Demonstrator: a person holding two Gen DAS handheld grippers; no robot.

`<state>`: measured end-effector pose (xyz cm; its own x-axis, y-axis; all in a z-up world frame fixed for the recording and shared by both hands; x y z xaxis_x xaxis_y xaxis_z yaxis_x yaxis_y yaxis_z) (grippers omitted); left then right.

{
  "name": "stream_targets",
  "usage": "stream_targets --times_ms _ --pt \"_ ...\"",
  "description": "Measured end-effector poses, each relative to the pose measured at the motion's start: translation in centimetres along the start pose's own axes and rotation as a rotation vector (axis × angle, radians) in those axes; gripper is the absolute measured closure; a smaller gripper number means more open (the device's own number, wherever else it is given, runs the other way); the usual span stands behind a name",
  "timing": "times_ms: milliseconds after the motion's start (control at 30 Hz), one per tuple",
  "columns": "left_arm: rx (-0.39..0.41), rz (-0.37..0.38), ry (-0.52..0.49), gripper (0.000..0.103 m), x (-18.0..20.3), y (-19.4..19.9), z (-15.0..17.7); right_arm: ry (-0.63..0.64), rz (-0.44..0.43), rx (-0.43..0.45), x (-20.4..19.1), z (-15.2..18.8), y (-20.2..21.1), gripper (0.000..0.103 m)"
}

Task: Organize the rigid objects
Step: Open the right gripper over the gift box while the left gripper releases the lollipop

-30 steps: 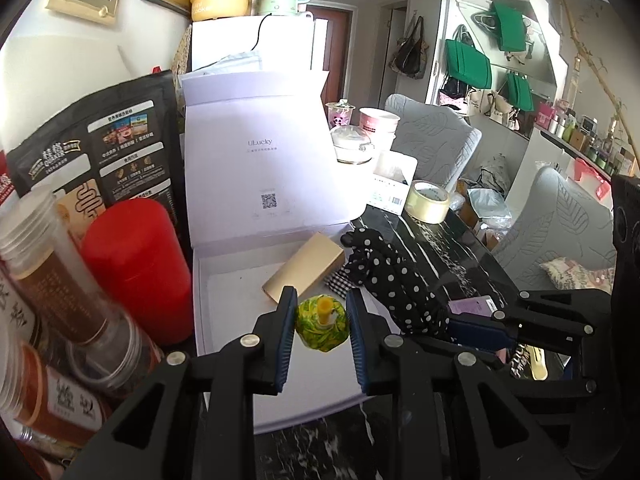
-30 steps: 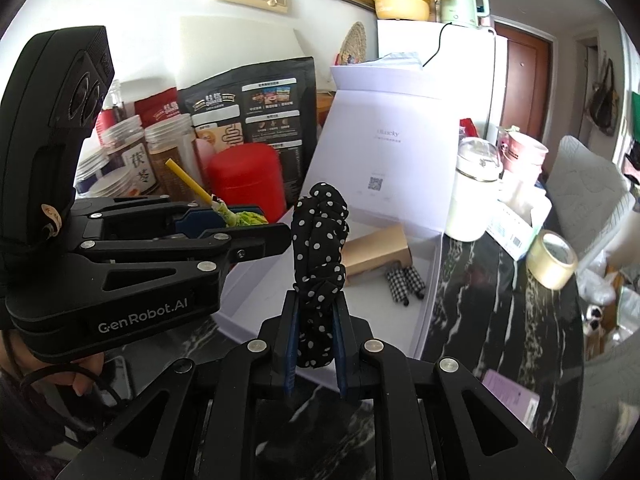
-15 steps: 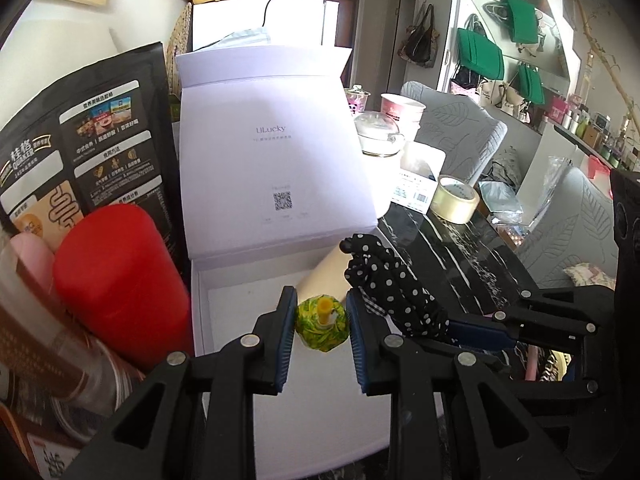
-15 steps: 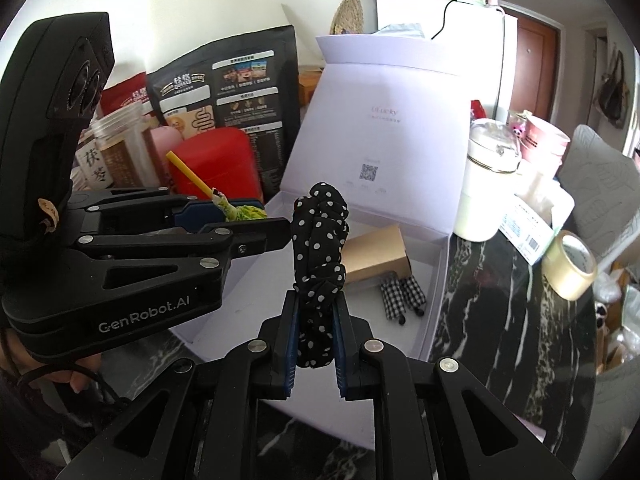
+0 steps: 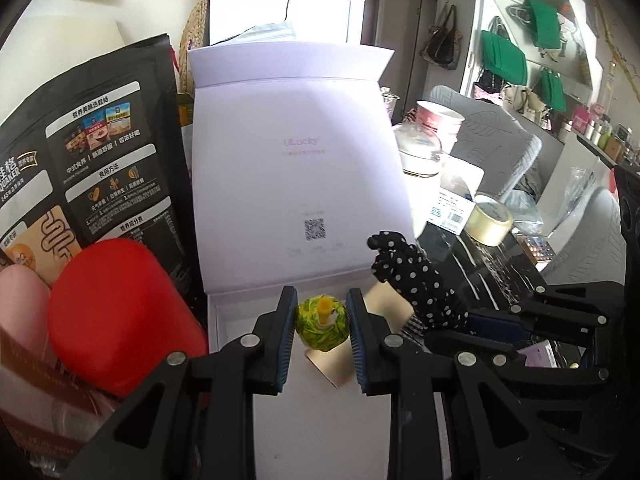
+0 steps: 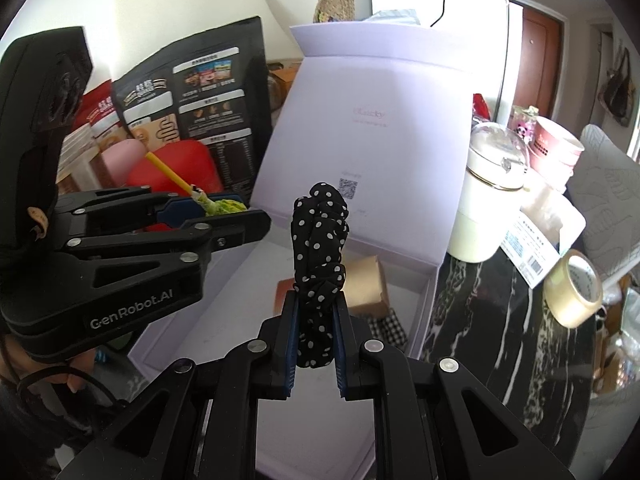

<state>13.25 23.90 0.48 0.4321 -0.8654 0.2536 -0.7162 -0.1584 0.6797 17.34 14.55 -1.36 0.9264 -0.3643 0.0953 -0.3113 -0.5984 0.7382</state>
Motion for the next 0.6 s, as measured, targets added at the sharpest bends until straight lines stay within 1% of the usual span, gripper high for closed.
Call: stream_targets --times_ms 167,300,400,600 --pt "-0.029 -0.035 0.015 0.078 -0.6 -2.0 -0.9 -0.017 -0.011 -0.035 1.4 -0.6 -1.7 0.088" --pt "-0.081 -0.045 0.015 0.078 -0.9 -4.0 -1.1 -0.033 -0.038 -0.082 2.3 -0.7 -3.4 0.088" --pt "-0.134 -0.052 0.02 0.078 -1.3 -5.6 -1.1 -0.042 -0.054 -0.114 2.7 -0.6 -4.6 0.088" --pt "-0.214 -0.064 0.03 0.078 -2.0 -8.2 -0.4 -0.062 -0.067 -0.163 3.2 -0.1 -6.6 0.088"
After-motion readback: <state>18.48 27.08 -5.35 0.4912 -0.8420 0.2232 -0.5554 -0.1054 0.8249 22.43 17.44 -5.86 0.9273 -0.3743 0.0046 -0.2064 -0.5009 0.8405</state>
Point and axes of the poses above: each gripper's, at about its wrist camera, not at the fingertips, and y roughly against the way its jaws point, x to its right, z to its underside, the point moved 2 cm from there along -y, roughly the way its jaws point, and after that the axes turned 15 degrees about y, right-handed, at the moved point
